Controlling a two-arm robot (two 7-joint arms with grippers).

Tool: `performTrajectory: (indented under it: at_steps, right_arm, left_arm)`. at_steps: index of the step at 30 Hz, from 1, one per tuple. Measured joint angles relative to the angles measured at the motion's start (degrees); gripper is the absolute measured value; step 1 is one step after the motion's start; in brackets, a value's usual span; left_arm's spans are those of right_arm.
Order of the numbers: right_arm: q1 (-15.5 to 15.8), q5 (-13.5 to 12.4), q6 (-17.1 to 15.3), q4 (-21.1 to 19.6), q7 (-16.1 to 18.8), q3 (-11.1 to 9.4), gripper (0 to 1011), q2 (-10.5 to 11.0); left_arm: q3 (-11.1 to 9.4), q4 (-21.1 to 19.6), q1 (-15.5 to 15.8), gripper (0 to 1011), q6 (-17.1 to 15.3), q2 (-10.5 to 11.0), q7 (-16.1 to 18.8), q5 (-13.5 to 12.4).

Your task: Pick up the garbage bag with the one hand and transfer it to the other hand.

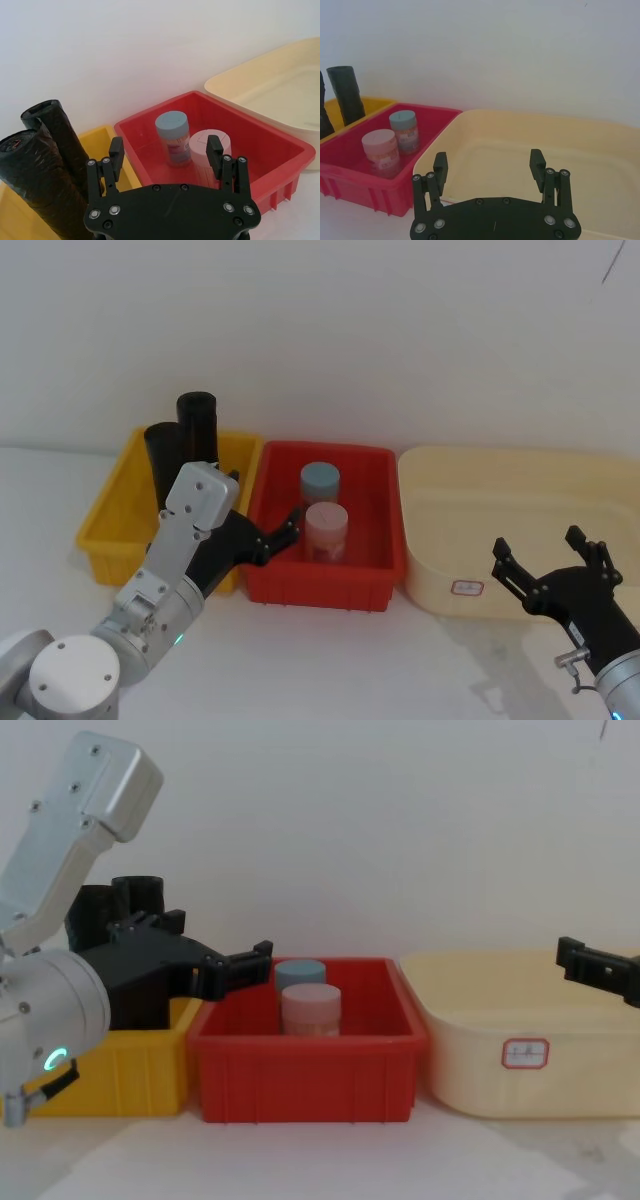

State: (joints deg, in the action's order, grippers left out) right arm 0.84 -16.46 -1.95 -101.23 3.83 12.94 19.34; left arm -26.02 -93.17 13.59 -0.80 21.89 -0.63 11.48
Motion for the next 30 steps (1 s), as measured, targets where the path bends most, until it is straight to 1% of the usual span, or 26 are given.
performTrajectory:
  at_steps: [30]
  right_arm:
    - [0.00, 0.00, 0.00, 0.00, 0.00, 0.00, 1000, 0.00]
  left_arm:
    - [0.00, 0.00, 0.00, 1001, 0.00, 0.00, 0.00, 0.00]
